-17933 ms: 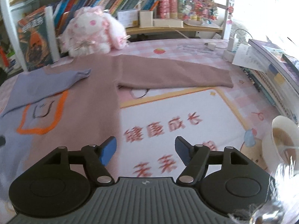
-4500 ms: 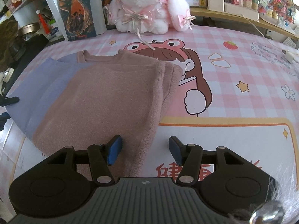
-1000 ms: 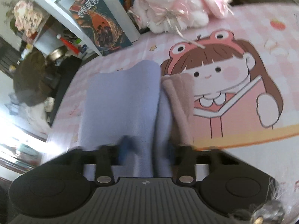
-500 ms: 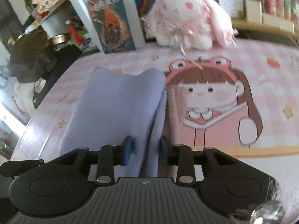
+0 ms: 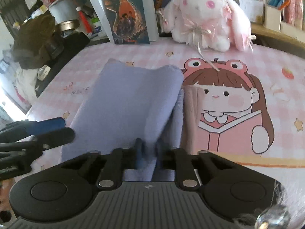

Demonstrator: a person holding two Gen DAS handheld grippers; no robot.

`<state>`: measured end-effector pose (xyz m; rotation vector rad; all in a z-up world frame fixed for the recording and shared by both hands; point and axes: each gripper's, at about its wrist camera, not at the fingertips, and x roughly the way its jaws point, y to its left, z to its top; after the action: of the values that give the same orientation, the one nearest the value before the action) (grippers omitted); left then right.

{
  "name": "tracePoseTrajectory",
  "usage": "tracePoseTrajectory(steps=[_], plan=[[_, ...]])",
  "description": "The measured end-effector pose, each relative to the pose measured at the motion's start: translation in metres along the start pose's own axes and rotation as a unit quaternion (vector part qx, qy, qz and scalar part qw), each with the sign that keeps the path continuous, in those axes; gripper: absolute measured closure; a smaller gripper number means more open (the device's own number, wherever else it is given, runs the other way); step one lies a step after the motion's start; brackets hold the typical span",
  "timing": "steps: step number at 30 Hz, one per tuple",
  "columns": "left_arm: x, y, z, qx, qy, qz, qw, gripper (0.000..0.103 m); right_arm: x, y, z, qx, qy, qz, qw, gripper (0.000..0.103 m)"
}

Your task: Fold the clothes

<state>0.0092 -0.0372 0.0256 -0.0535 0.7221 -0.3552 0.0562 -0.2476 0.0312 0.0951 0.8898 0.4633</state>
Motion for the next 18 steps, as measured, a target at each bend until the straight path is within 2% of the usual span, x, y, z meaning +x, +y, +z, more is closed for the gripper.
tracePoseTrajectory(steps=[2, 5, 7, 10, 15, 18], plan=[[0.007, -0.003, -0.005, 0.018, 0.006, 0.013, 0.9997, 0.063, -0.015, 0.008, -0.002, -0.029, -0.040, 0.007, 0.999, 0.093], [0.013, -0.005, -0.004, 0.025, 0.016, 0.013, 0.9995, 0.062, -0.025, 0.014, -0.006, -0.054, -0.055, 0.000, 0.997, 0.093], [0.016, -0.009, -0.005, 0.040, 0.024, 0.018, 0.9988, 0.062, -0.007, 0.008, -0.011, -0.040, -0.023, -0.023, 0.999, 0.093], [0.018, -0.012, -0.006, 0.045, 0.026, 0.027, 0.9983, 0.062, 0.013, -0.002, -0.018, -0.011, -0.003, -0.022, 1.000, 0.093], [0.014, -0.014, -0.007, 0.039, 0.016, 0.037, 0.9984, 0.061, 0.011, -0.001, -0.012, -0.025, 0.010, -0.017, 0.999, 0.091], [0.001, -0.013, -0.004, -0.001, -0.001, 0.040, 0.9992, 0.059, -0.002, -0.004, -0.011, -0.012, -0.003, -0.009, 1.000, 0.085]])
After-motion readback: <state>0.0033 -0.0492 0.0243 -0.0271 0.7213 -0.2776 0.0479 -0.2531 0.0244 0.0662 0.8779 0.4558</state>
